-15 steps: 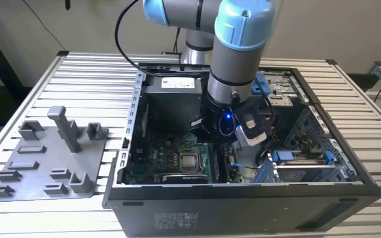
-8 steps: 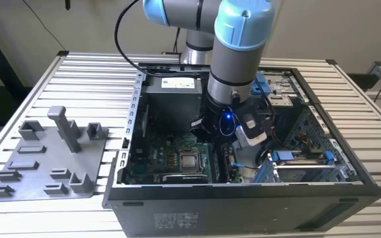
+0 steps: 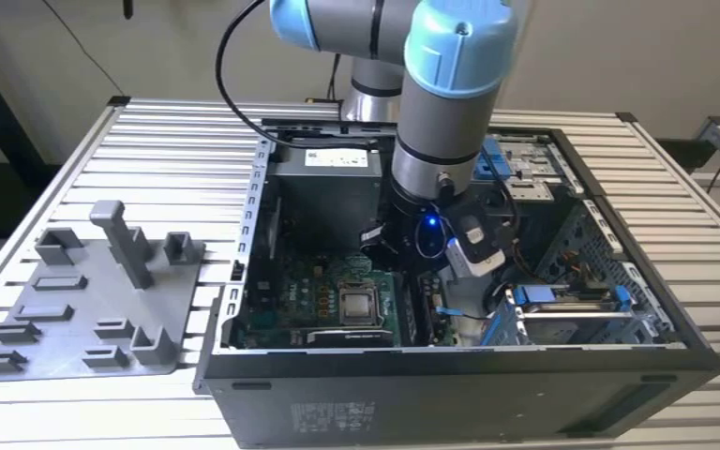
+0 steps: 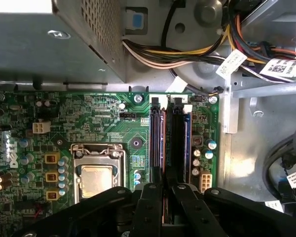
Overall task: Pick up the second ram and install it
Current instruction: 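Insert the second ram into the second slot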
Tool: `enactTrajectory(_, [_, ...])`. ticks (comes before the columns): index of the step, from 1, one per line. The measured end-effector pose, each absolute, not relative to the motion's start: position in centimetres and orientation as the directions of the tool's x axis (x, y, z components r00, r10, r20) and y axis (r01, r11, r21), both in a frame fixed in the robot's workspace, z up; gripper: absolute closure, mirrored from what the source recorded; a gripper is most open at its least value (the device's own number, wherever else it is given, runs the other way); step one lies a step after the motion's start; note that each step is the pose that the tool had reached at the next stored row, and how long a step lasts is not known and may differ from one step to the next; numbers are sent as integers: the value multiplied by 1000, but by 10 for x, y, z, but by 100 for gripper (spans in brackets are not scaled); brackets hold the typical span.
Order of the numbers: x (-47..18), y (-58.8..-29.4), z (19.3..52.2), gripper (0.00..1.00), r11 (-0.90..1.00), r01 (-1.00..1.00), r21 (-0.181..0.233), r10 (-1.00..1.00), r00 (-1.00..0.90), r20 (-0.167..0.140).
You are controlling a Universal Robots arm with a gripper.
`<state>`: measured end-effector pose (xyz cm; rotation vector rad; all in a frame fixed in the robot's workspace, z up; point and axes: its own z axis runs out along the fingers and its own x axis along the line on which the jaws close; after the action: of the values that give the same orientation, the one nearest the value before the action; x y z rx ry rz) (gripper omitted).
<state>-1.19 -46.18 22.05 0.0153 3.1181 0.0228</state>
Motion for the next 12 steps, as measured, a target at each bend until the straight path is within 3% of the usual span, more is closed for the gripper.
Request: enactTrajectory(12, [-12, -462, 220, 86, 1000, 10, 15, 10, -1000, -23])
